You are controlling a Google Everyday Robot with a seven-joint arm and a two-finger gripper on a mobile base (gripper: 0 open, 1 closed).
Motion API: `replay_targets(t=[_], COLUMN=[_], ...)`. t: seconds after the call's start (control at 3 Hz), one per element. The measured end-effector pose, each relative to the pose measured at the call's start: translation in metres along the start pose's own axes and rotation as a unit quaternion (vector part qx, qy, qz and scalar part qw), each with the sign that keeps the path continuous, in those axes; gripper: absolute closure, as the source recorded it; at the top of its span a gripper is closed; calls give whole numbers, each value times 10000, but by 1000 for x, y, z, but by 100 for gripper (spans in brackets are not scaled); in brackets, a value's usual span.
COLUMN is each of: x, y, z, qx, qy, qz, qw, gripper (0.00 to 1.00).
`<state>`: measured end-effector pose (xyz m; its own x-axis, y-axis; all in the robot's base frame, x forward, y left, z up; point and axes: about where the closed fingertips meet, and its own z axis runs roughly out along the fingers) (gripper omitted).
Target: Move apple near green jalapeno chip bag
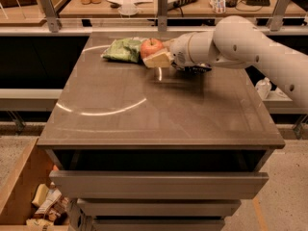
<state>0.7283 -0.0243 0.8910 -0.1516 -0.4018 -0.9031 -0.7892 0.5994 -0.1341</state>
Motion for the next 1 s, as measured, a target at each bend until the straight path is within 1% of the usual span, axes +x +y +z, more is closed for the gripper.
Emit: replay_targets(t=[0.33,0.67,1.0], x=[-3,15,34], y=[-21,-25,-23], z=[21,30,33], qx=[91,21,-58], qy=[50,208,388], qz=[-25,93,140], qw=[9999,9997,9991], gripper=[74,51,28])
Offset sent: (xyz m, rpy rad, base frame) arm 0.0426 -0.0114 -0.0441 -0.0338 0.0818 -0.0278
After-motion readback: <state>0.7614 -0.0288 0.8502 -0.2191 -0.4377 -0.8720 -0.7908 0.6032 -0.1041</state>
